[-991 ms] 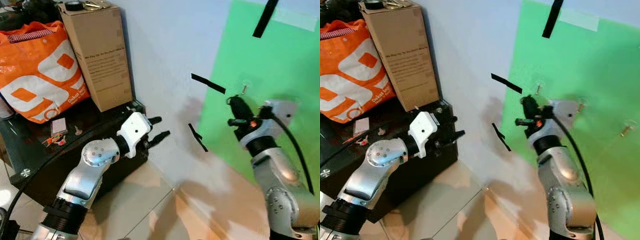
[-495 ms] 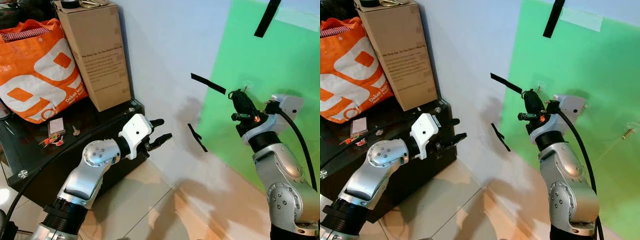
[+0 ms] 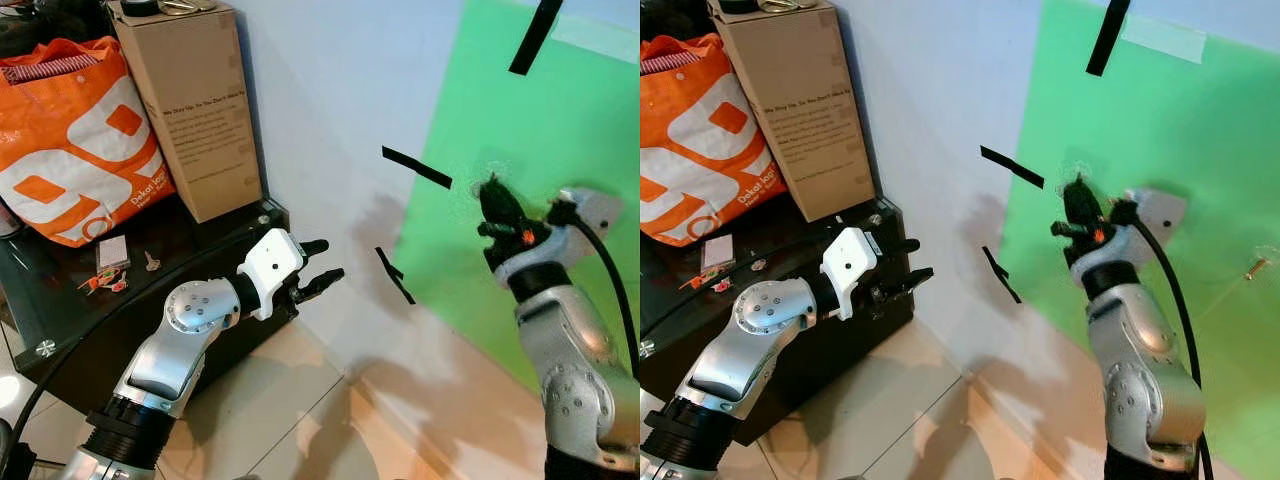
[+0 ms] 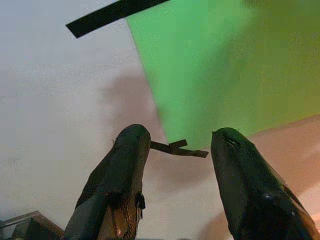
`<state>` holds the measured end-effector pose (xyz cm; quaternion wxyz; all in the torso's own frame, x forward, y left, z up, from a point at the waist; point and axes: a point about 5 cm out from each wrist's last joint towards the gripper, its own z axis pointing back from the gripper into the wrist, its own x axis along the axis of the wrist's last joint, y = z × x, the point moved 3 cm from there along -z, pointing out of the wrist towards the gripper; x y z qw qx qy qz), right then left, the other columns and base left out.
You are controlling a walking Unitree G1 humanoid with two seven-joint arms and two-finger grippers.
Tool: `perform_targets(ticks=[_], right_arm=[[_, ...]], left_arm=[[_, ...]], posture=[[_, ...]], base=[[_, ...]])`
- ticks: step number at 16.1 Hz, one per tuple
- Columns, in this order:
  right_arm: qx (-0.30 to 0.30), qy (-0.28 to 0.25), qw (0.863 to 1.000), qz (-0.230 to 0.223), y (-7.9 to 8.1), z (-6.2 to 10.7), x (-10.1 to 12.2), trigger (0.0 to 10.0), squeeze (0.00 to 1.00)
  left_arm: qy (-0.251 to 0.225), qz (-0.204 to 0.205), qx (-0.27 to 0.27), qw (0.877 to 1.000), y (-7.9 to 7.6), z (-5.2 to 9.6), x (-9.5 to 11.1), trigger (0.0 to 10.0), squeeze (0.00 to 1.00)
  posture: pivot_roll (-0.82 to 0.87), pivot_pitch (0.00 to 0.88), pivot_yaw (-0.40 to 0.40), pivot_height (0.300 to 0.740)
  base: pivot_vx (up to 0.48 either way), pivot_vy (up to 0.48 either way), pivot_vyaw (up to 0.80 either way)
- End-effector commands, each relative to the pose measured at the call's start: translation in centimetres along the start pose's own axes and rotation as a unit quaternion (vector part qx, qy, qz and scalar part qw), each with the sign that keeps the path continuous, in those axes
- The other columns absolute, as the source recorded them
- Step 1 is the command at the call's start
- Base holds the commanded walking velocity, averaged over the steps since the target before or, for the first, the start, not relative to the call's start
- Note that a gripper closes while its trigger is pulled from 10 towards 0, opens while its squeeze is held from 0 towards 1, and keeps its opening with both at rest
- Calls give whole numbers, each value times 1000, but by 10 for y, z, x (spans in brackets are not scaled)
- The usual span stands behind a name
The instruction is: Hang keys on a hook
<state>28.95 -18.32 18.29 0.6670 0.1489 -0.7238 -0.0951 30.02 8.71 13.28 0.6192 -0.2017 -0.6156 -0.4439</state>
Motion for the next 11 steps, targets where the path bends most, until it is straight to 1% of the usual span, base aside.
perform_targets(ticks=[1, 5, 11], right_arm=[[-9, 5, 1000, -7, -4, 3, 0, 10000, 0], [-17, 28, 999, -10, -10, 11, -10, 10000, 0], [-15, 33, 999, -12, -8, 8, -12, 10000, 0]], left_arm=[[4, 2, -5, 1000, 0, 1, -1, 10000, 0], [4, 3, -9, 1000, -1, 0, -1, 10000, 0], [4, 0, -9, 1000, 0, 0, -1, 10000, 0]], posture=[[-105, 0, 26, 740], [-109, 0, 33, 740], [-107, 0, 34, 740]], base=[[0, 0, 0], [0, 0, 0], [0, 0, 0]])
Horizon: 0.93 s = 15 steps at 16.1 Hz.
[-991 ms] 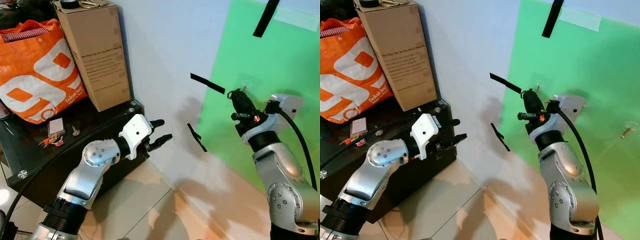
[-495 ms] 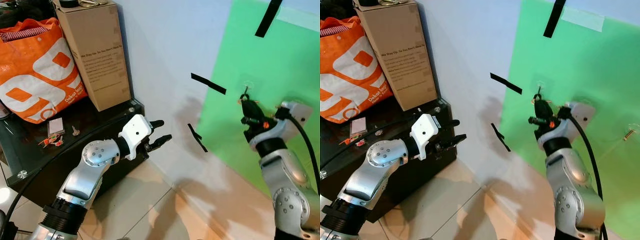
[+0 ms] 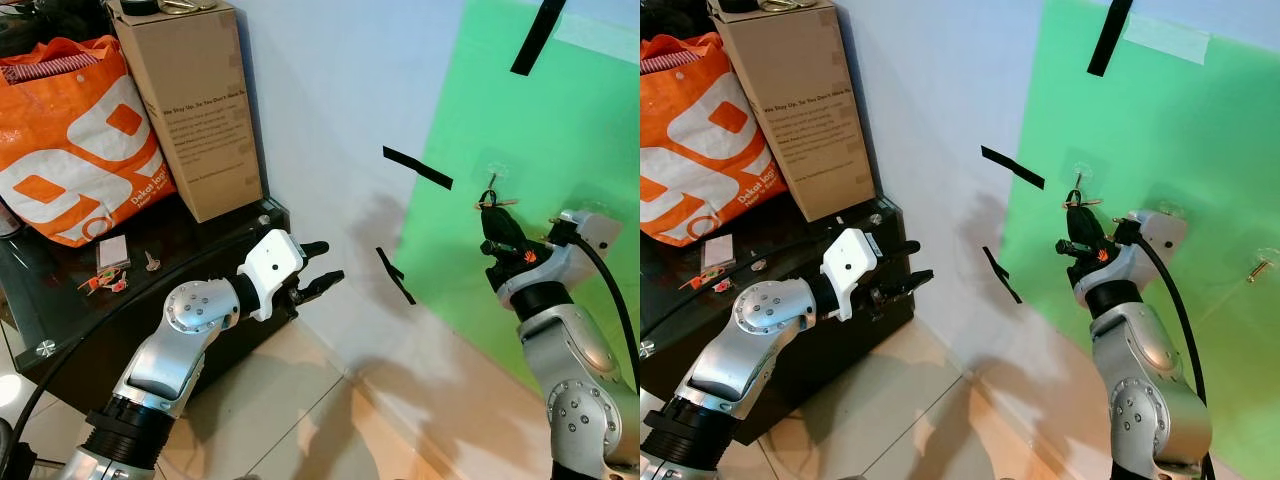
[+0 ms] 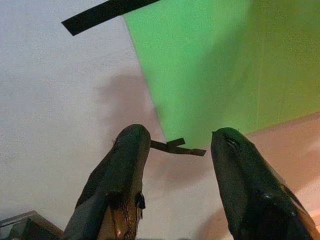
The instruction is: Hang keys on a hook
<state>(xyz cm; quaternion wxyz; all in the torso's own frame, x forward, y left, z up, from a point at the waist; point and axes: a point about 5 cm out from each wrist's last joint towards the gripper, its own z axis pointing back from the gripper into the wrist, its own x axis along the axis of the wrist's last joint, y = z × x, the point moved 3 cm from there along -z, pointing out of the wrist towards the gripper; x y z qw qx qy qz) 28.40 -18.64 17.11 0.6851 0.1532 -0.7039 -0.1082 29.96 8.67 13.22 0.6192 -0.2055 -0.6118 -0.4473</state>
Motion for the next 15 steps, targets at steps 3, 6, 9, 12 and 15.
perform_targets(ticks=[3, 6, 9, 12, 15], right_arm=[[-7, 22, 1000, 8, -1, -9, -5, 10000, 0], [-20, 16, 1000, -6, -2, -14, -3, 10000, 0], [-31, 11, 999, -28, -5, -15, -1, 10000, 0], [-37, 5, 998, -46, -7, -16, 4, 10000, 0], [-46, 33, 997, -43, -11, -14, -5, 10000, 0]], left_arm=[[-9, 2, -7, 1000, 2, -2, 5, 10000, 0], [-11, -1, -8, 1000, 2, -3, 8, 10000, 0], [-14, -2, -8, 1000, 3, -3, 10, 10000, 0], [-25, 2, -12, 1000, 3, -4, 15, 10000, 0], [-29, 3, -17, 999, 2, -5, 17, 10000, 0]], posture=[[-103, 0, 34, 740], [-99, 0, 33, 740], [-99, 0, 34, 740], [-101, 0, 38, 740], [-103, 0, 43, 740]], base=[[0, 0, 0], [0, 0, 0], [0, 0, 0], [0, 0, 0], [0, 0, 0]])
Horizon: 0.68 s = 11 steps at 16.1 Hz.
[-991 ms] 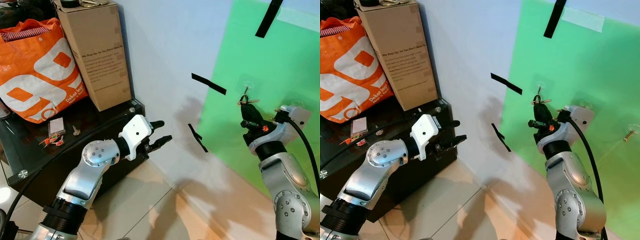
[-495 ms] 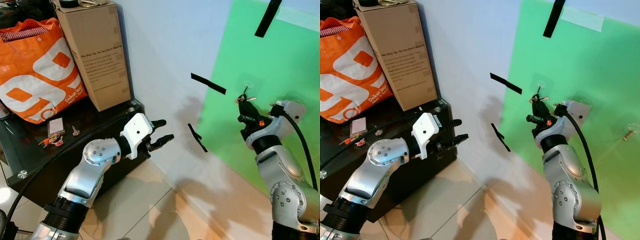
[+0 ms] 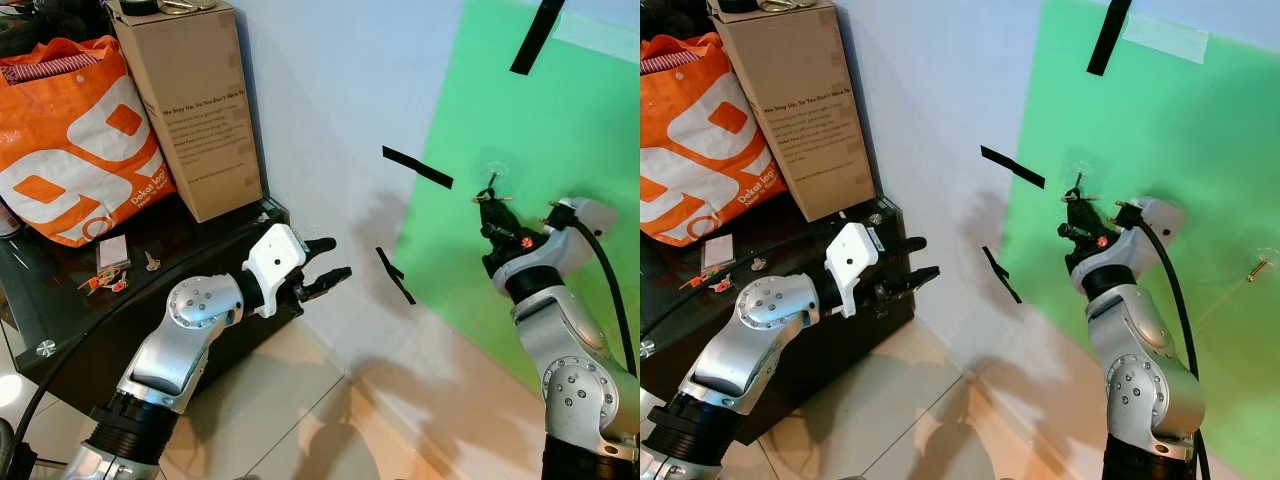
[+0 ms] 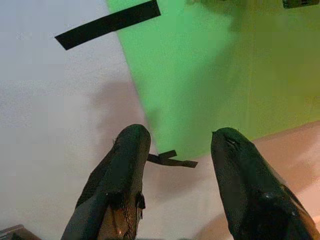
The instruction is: Hang keys on a hook
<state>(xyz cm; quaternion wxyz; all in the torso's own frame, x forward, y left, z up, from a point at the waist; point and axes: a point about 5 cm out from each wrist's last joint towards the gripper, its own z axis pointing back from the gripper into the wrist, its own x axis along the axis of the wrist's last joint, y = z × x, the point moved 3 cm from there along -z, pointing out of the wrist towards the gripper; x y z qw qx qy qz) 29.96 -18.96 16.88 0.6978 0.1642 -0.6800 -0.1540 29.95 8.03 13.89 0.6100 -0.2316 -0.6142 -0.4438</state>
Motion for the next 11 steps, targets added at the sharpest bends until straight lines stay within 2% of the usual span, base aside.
perform_targets(ticks=[1, 4, 11], right_arm=[[-19, 21, 1000, 3, -7, 2, -7, 10000, 0], [-18, 38, 999, 7, -7, 3, -13, 10000, 0], [-18, 36, 999, 9, -7, 2, -11, 10000, 0]], left_arm=[[-11, -10, -5, 1000, 2, -2, 10, 10000, 0], [-29, -3, -9, 1000, 2, -3, 17, 10000, 0], [-83, 49, -33, 995, -3, -5, 36, 10000, 0]], posture=[[-104, 0, 44, 740], [-104, 0, 48, 740], [-107, 0, 49, 740]], base=[[0, 0, 0], [0, 0, 0], [0, 0, 0]])
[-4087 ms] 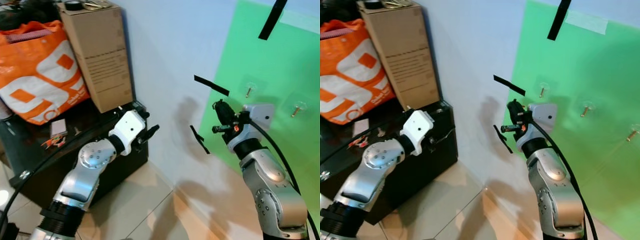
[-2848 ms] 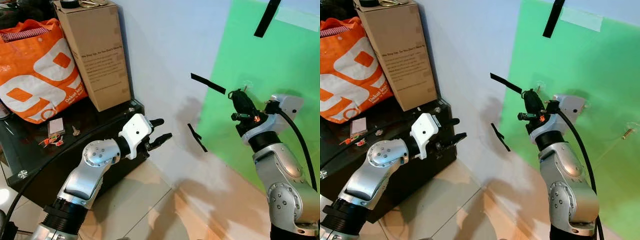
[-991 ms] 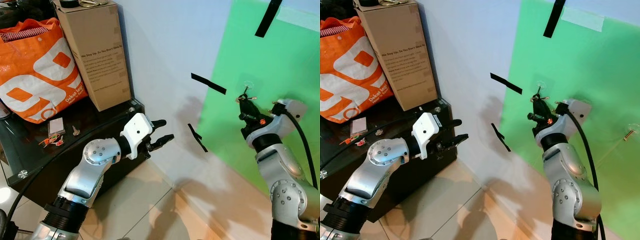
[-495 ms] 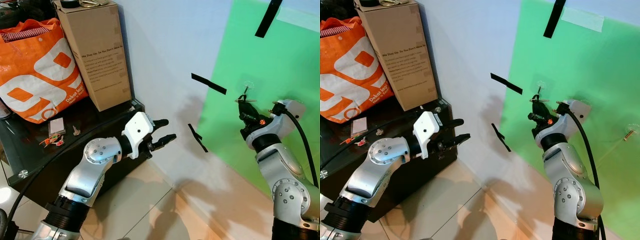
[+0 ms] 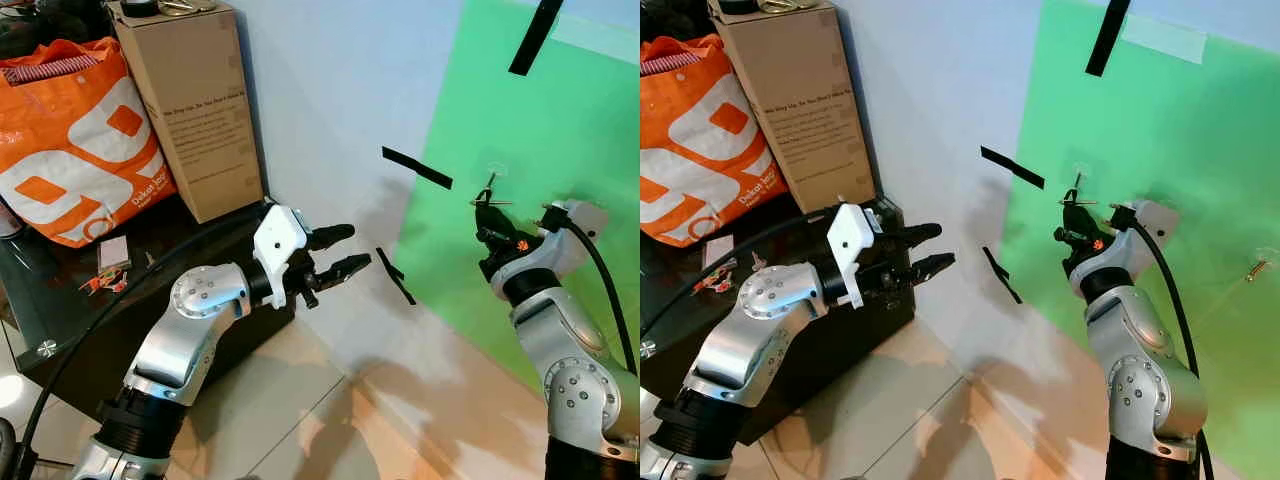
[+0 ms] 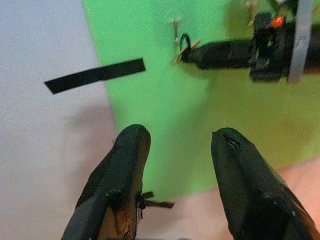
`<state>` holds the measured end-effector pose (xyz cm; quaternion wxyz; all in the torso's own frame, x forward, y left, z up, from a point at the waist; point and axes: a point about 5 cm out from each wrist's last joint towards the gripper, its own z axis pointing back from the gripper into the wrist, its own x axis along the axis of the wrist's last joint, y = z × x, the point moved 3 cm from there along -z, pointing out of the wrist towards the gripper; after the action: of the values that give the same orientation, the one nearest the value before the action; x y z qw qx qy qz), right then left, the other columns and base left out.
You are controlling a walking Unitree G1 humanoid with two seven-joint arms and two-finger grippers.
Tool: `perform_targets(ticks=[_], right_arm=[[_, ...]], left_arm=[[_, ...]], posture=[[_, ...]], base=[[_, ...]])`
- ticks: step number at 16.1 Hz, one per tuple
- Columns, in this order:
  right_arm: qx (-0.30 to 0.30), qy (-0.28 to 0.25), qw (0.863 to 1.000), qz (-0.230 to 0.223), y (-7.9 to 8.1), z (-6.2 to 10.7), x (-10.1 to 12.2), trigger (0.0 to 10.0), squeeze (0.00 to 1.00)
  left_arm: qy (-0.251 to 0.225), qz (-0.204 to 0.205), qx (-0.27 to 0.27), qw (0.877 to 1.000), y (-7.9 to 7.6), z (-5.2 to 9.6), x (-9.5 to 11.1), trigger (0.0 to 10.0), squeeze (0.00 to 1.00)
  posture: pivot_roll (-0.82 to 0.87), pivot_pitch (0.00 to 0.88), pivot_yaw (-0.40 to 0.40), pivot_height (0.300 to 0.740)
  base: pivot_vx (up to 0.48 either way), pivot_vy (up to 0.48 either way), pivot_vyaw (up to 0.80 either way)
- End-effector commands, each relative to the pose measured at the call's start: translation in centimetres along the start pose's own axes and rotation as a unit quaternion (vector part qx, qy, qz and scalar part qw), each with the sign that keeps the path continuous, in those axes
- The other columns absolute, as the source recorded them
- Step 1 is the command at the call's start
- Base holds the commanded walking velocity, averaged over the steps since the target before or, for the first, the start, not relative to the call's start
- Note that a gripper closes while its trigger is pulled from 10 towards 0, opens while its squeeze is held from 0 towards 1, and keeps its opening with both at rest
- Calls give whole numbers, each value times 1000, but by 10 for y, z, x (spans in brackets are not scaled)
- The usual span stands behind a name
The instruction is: Hang keys on a hook
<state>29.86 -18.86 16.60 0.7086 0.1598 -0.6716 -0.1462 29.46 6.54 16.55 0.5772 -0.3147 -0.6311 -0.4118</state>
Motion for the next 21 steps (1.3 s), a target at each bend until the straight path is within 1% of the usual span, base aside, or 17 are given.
perform_targets(ticks=[1, 2, 3, 7, 8, 9, 10, 11, 12, 13, 14, 15, 16, 18, 19, 20, 21], right_arm=[[-17, 22, 1000, 0, -7, 1, -8, 10000, 0], [-17, 20, 1000, -2, -6, 1, -8, 10000, 0], [-18, 20, 1000, -2, -7, 1, -8, 10000, 1000], [3, 22, 999, -25, -7, 11, -12, 10000, 1000], [-3, 22, 1000, -22, -8, 14, -13, 10000, 1000], [-9, 27, 1000, 3, -11, 17, -16, 10000, 1000], [-13, 38, 997, 59, -16, 26, -22, 10000, 1000], [-5, 34, 997, 62, -16, 29, -22, 10000, 1000], [14, 63, 993, 97, -14, 39, -32, 10000, 1000], [27, 58, 988, 139, -11, 43, -35, 10000, 1000], [15, 42, 985, 169, -10, 44, -34, 10000, 1000], [21, 49, 984, 172, -9, 45, -38, 10000, 1000], [23, 58, 985, 163, -7, 45, -43, 10000, 1000], [26, 69, 987, 141, -8, 45, -51, 10000, 1000], [14, 78, 987, 139, -14, 46, -57, 10000, 1000], [1, 89, 986, 141, -19, 47, -62, 10000, 1000], [0, 82, 988, 131, -18, 48, -62, 10000, 1000]], left_arm=[[-7, -1, -5, 1000, 0, 1, 6, 10000, 0], [-5, 4, -9, 1000, -1, 1, 6, 10000, 0], [-4, 6, -9, 1000, -1, 1, 5, 10000, 0], [-5, 13, 1, 1000, 2, 2, 4, 10000, 0], [1, 23, 9, 1000, 4, 4, 2, 10000, 0], [9, 28, 17, 999, 5, 5, -1, 10000, 0], [37, 26, 59, 997, 13, 11, -12, 10000, 0], [44, 19, 76, 996, 16, 13, -15, 10000, 0], [74, -1, 171, 982, 38, 27, -32, 10000, 1000], [82, 1, 222, 972, 46, 40, -40, 10000, 1000], [83, 1, 257, 963, 51, 49, -44, 10000, 1000], [74, -8, 284, 956, 52, 54, -44, 10000, 1000], [78, -20, 306, 949, 51, 60, -46, 10000, 1000], [77, 4, 309, 948, 44, 62, -47, 10000, 1000], [74, 10, 306, 949, 41, 59, -48, 10000, 1000], [73, 7, 309, 948, 40, 58, -48, 10000, 1000], [86, 5, 322, 943, 42, 60, -52, 10000, 1000]], posture=[[-107, 0, 49, 740], [-107, 0, 49, 740], [-109, 0, 49, 740], [-110, 0, 49, 740], [-113, 0, 53, 740], [-116, 0, 55, 740], [-119, 0, 60, 740], [-120, 0, 61, 740], [-127, 0, 69, 740], [-131, 0, 74, 740], [-131, 0, 70, 740], [-119, 0, 56, 740], [-115, 0, 52, 740], [-106, 0, 44, 740], [-96, 0, 40, 740], [-94, 0, 40, 740], [-99, 0, 50, 740]], base=[[0, 0, 0], [0, 0, 0], [0, 0, 0], [0, 0, 0], [0, 0, 0], [0, 0, 0], [0, 0, 0], [0, 0, 0], [0, 0, 800], [0, 0, 800], [0, 0, 800], [0, 0, 800], [0, 0, 800], [0, 0, 800], [0, 0, 800], [0, 0, 800], [0, 0, 800]])
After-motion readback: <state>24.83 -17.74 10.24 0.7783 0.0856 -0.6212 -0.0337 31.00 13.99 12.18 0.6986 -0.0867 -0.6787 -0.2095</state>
